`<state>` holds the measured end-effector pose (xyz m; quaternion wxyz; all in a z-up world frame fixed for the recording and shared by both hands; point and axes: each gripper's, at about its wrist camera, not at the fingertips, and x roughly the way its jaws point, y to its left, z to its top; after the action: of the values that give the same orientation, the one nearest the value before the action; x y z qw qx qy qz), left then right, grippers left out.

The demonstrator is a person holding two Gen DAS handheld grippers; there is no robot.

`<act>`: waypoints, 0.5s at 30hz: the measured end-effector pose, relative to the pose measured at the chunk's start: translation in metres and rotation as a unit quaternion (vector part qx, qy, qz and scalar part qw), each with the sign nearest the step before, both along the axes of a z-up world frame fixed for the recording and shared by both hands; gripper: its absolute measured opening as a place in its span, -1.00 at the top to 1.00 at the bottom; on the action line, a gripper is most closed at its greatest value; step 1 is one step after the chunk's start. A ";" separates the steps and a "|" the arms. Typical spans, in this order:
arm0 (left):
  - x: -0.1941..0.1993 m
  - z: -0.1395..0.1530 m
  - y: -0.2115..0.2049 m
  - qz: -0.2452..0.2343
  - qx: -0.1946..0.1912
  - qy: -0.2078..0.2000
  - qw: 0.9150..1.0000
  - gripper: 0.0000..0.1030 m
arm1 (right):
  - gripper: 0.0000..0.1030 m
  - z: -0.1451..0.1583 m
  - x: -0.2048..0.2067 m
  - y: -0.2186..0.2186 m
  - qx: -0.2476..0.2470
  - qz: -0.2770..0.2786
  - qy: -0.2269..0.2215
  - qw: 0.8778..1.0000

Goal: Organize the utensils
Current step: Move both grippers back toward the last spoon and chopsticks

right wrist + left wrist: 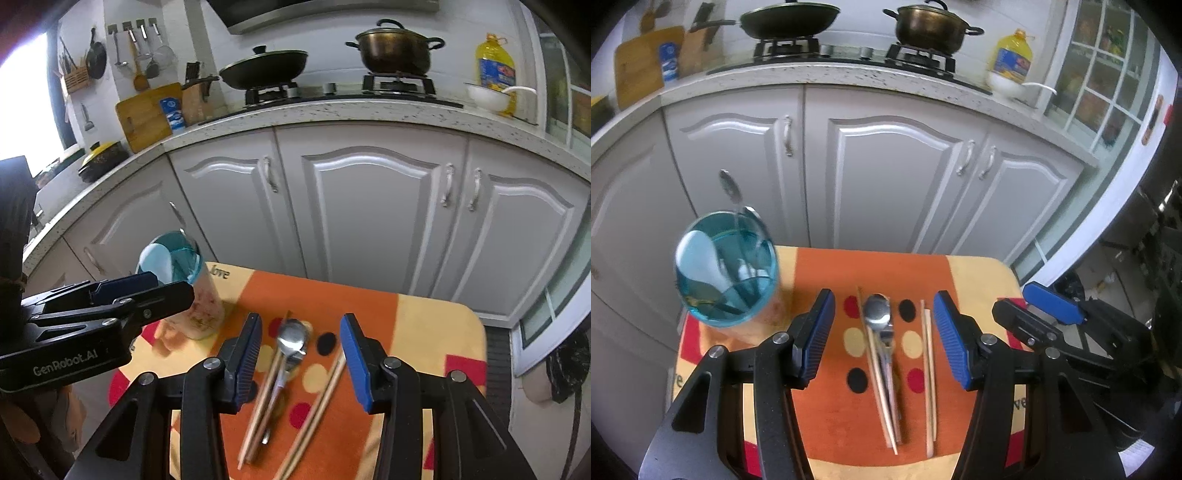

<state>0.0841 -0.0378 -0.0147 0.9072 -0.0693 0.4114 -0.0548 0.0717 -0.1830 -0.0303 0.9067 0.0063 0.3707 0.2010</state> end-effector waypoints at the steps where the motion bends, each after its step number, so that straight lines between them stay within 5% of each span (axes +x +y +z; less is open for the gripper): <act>1: 0.001 -0.001 -0.003 -0.002 0.000 0.001 1.000 -0.07 | 0.18 -0.001 0.000 -0.004 0.000 -0.004 0.001 1.000; 15: 0.026 -0.044 0.005 -0.001 -0.044 0.056 0.997 -0.07 | 0.17 -0.052 0.019 -0.027 0.007 -0.009 0.061 0.998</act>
<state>0.1097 -0.0326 -0.0584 0.8786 -0.1114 0.4592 -0.0700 0.0902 -0.2105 -0.0824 0.8840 0.0286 0.4240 0.1948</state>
